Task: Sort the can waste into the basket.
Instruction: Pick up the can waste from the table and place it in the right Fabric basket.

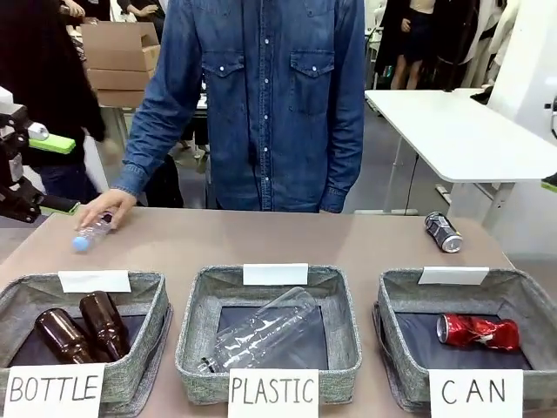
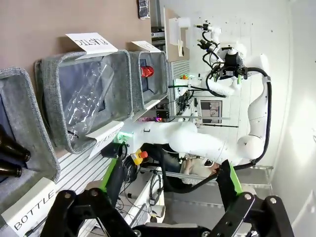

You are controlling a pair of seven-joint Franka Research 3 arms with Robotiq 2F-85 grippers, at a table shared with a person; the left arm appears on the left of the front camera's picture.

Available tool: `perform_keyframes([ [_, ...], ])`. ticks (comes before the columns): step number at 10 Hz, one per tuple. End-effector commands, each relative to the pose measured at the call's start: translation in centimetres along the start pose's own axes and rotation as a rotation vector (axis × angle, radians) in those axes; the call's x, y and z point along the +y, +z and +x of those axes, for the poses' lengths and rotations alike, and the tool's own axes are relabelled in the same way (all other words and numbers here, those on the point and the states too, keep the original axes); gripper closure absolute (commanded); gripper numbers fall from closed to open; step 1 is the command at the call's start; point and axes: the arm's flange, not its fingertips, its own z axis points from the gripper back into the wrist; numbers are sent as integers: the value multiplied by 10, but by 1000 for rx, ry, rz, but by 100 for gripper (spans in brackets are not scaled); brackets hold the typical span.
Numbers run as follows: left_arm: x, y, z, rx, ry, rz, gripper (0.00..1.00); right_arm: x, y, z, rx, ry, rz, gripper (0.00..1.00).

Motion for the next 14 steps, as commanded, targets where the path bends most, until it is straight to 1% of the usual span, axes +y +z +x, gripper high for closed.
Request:
perform_keyframes([
  [1,-2,0,-2,-1,-12,-17,0,-4,-2,-2,-4,21,-15,0],
  [3,-2,0,-2,-1,-12,-17,0,0,0,0,0,0,0,0],
  [4,-2,0,-2,-1,-12,-17,0,2,-15,16,-282,-180,-324,0],
  [5,-2,0,-2,-1,-12,-17,0,-1,-25,37,-471,-296,-587,0],
  [6,-2,0,-2,-1,-12,-17,0,-4,-29,45,-592,-330,-773,0],
  [7,-2,0,-2,-1,-12,-17,0,-4,-30,44,-629,-314,-878,0],
  [8,-2,0,-2,-1,-12,-17,0,-6,-27,39,-673,-335,-937,0],
  [9,-2,0,-2,-1,-12,-17,0,-6,-21,32,-738,-347,-976,0],
  [10,-2,0,-2,-1,-12,-17,0,5,-13,53,-476,-87,-666,0],
  [13,-2,0,-2,-1,-12,-17,0,5,-13,53,-476,-87,-666,0],
  [14,-2,0,-2,-1,-12,-17,0,1,-18,48,-520,-111,-724,0],
])
